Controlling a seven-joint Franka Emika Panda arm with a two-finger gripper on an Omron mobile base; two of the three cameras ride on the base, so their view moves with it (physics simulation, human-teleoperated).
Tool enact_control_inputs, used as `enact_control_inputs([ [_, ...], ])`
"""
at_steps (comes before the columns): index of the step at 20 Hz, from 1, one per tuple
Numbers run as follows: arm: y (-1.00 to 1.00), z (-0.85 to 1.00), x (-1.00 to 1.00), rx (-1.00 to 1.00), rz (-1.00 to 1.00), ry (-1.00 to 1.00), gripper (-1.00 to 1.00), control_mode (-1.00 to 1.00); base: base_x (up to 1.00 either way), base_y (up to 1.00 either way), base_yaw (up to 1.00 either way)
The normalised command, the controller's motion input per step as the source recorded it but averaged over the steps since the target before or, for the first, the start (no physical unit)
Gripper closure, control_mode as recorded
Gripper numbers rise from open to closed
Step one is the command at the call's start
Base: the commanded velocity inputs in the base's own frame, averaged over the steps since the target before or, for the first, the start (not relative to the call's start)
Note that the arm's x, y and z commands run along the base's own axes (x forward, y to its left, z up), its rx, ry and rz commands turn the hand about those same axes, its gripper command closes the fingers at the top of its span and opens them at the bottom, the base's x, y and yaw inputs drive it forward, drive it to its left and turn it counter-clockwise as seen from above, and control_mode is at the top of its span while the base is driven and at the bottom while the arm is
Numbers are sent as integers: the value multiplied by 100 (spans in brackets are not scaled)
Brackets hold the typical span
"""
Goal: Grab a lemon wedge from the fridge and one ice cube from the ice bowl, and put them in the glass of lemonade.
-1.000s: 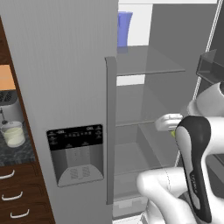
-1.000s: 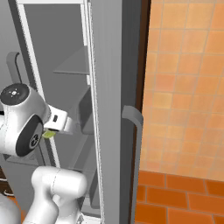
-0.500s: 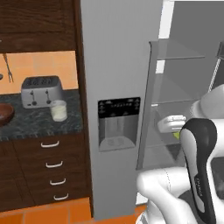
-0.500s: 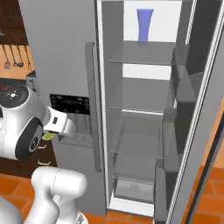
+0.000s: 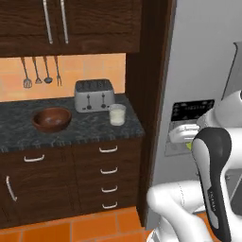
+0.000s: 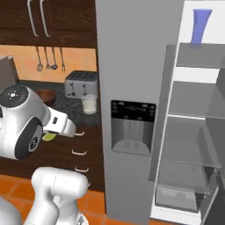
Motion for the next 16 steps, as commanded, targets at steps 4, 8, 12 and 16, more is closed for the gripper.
enact_control_inputs([
  [4,0,0,0,0,0,0,100,100,35,97,8],
  [8,0,0,0,0,0,0,100,100,64,64,9],
  [12,0,0,0,0,0,0,100,100,66,21,3],
  [16,0,0,0,0,0,0,100,100,56,0,0],
])
